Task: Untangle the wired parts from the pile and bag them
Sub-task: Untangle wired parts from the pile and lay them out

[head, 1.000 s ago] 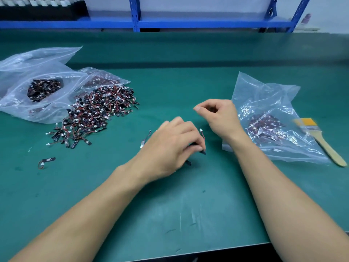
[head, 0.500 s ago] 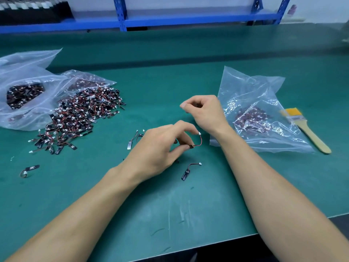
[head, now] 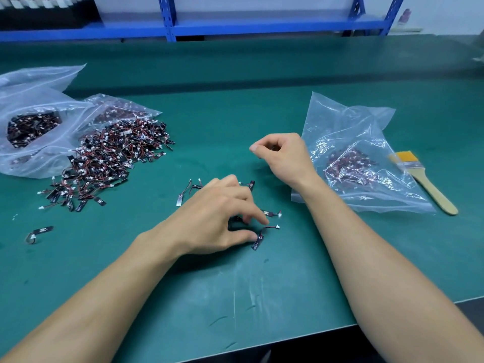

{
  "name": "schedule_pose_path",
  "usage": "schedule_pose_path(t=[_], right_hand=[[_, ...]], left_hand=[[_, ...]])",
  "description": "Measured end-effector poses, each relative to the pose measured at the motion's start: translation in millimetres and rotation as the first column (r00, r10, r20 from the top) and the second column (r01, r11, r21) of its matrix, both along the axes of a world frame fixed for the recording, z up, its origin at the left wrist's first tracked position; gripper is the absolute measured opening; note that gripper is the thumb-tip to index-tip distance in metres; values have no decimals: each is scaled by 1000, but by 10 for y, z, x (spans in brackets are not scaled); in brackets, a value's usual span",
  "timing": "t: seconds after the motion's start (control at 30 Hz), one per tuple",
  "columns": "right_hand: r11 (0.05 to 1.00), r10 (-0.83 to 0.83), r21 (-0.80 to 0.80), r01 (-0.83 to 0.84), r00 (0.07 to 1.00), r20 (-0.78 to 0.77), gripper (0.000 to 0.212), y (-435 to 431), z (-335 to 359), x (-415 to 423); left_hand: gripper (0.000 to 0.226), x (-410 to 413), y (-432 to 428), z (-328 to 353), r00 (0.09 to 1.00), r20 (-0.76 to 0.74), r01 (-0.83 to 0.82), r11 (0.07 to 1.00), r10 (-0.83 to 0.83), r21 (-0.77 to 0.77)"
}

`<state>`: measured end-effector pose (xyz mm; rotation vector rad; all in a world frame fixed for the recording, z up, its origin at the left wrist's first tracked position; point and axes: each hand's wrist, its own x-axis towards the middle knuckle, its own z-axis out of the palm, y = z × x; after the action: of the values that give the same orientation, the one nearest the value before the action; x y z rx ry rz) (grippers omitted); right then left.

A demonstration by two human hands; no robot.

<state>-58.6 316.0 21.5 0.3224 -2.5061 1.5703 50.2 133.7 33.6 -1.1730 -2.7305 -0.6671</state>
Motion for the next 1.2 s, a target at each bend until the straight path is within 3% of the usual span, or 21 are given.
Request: schedule_pose_path(t=[0.17,0.4,0.63,0.93,1.1,1.2], right_hand=[[999,-4,33,5,1000,-7,14,-6,-7,5],[999,0,43,0,1000,-13,15,-7,-23,7],[999,6,54,-5,1000,-12,14,-4,-30,-2],[997,16,73,-15,1000,-12,14,-9,-35,-1],[997,18,76,-16,1000,-19,14,2,-42,-10],[997,25,78,-24,1000,-15,15,6,-55,-10]], left_hand=[[13,19,-14,13,997,50,58,996,-54,-65],[22,43,-65,10,997,74,22,999,-19,-35],[31,38,-49,-25,999,-15,-45,999,45,-26],[22,5,-24,-65,981,-166,-96,994,103,49],[17,-184,-369,-18,924,-179,-272,911,337,312],[12,-342,-791,-82,849,-122,-456,829,515,322]])
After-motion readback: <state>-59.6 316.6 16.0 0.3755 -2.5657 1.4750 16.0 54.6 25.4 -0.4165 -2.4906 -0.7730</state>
